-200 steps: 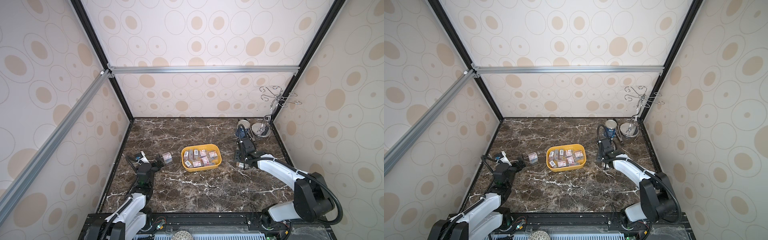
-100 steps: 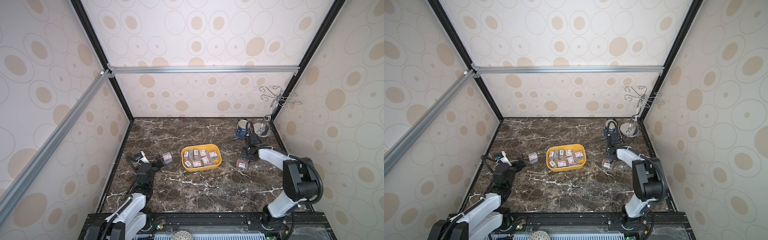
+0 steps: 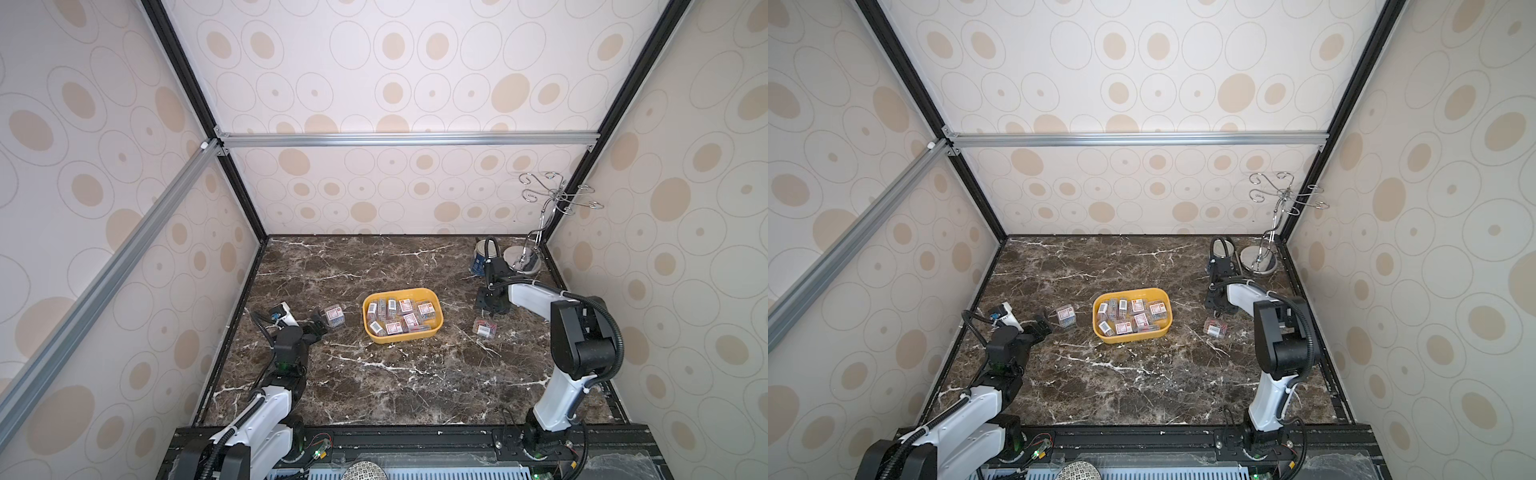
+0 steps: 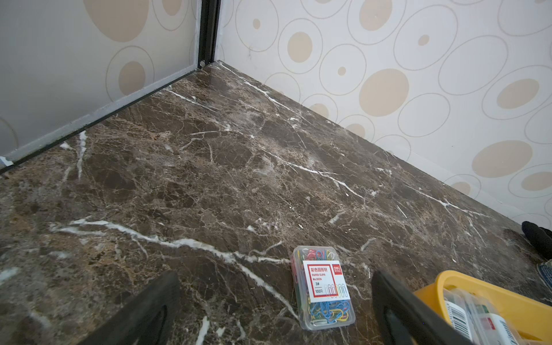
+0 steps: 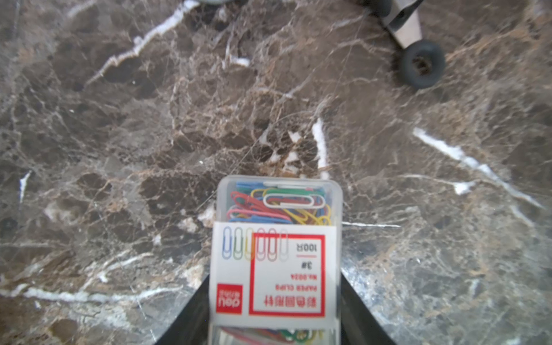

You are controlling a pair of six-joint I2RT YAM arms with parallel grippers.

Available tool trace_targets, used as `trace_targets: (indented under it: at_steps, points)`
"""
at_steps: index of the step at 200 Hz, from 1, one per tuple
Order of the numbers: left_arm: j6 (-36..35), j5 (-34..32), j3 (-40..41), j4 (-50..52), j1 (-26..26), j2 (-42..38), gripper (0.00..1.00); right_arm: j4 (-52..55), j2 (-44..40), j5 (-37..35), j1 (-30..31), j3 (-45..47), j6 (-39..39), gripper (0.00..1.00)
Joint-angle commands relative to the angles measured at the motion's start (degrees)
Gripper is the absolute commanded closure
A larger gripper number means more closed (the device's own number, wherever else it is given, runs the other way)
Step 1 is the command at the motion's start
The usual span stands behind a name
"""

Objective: Take the paper clips out of the storage box
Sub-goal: Place the boxed paper clips at the center of the board.

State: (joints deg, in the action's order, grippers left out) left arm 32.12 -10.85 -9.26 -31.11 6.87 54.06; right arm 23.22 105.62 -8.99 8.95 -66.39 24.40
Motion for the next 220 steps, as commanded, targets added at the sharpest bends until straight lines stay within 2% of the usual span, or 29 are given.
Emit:
trace_targets:
  at_steps: [1,39,61,106,189,220]
  points:
    - [0.22,-0.97,-0.69,0.52,0.42,-0.18,0.00,2.86,1.47,0.72,-0.07,-2.21,-0.63,0.47]
    - [0.25,-1.04,-0.46,0.35,0.42,-0.63,0.00,2.48,1.25,0.73,0.04,-1.81,-0.58,0.43]
    - [0.22,-1.04,-0.51,0.37,0.46,-0.54,0.00,2.54,1.44,0.85,0.02,-1.85,-0.58,0.36]
    - [0.22,-1.01,-0.33,0.48,0.50,-0.87,0.00,2.20,0.78,0.10,0.23,-1.34,-0.43,0.36]
    - [-0.02,-0.46,-1.00,0.56,0.51,0.10,0.00,-11.02,-13.77,-6.57,2.31,13.70,0.60,0.33]
    - [-0.10,1.84,-4.46,3.47,0.65,1.63,0.07,-15.87,-17.99,-5.23,2.39,18.22,-0.14,0.31]
